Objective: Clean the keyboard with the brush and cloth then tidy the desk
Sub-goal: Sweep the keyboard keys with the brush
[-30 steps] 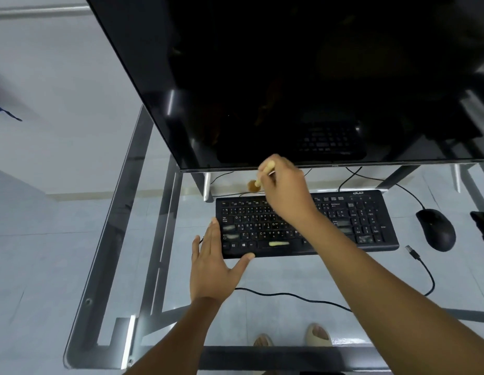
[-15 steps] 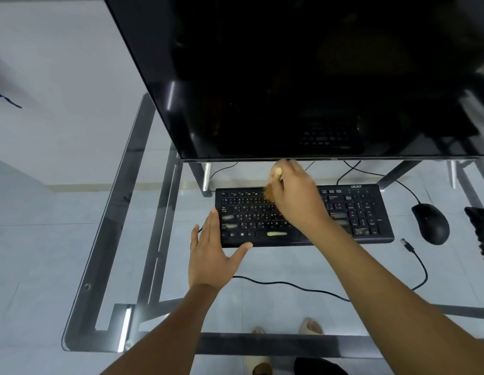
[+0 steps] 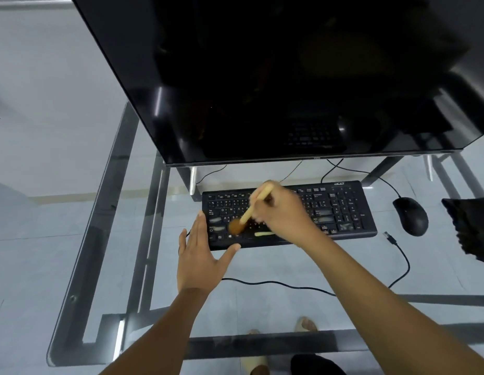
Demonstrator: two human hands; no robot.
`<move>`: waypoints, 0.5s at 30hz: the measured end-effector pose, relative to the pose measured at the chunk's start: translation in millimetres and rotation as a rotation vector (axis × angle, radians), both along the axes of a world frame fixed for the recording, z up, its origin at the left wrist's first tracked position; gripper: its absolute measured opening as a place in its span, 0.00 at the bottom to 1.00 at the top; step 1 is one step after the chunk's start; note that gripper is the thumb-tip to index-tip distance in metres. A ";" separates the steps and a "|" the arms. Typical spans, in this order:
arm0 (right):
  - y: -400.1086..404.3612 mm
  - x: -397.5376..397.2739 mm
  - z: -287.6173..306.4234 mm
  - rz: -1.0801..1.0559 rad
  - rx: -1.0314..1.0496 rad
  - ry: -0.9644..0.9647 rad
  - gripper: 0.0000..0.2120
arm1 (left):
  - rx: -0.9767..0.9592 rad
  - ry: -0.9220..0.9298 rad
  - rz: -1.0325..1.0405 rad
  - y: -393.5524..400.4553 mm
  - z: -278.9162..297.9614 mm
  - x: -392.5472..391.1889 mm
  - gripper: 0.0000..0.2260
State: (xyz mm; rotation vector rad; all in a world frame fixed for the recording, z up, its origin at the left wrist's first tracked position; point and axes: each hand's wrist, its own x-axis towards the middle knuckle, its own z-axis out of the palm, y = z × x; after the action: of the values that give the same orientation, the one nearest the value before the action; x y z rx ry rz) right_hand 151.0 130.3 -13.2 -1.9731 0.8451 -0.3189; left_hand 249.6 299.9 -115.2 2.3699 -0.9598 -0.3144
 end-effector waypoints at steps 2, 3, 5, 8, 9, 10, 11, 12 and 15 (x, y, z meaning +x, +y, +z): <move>4.7 -2.2 -7.0 0.091 -0.048 0.073 0.04 | -0.009 -0.013 -0.002 -0.1 -1.7 0.0 0.45; 1.4 -3.3 -7.1 0.030 -0.145 0.046 0.03 | -0.014 -0.018 -0.005 -0.5 -2.4 -0.3 0.45; -7.5 -3.9 -4.1 -0.130 -0.291 -0.050 0.03 | -0.018 -0.012 -0.006 -1.8 -3.9 0.2 0.45; -7.8 -2.0 -0.9 -0.003 -0.164 -0.030 0.05 | -0.015 -0.007 0.002 -1.5 -3.4 0.9 0.46; -3.9 -1.0 -0.9 0.092 -0.145 0.023 0.05 | -0.015 -0.006 0.006 -1.2 -2.1 0.5 0.45; -3.7 0.2 -4.5 0.134 -0.212 0.090 0.05 | -0.017 -0.005 0.009 -1.1 -1.1 0.0 0.45; -5.4 0.8 -5.2 0.088 -0.284 0.097 0.05 | -0.022 -0.003 0.012 -1.2 1.1 -1.3 0.45; -9.5 2.2 -4.8 -0.010 -0.367 0.062 0.04 | -0.029 -0.001 0.014 -1.9 2.6 -2.4 0.45; -16.4 6.1 0.9 -0.084 -0.352 -0.043 0.03 | -0.038 -0.014 0.008 -4.0 5.4 -3.5 0.45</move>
State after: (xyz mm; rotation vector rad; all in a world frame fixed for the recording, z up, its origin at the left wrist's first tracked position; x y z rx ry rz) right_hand 157.1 113.9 -12.4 -2.2479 0.8922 -0.5900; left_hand 246.1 295.9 -109.8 2.3439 -0.9539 -0.2745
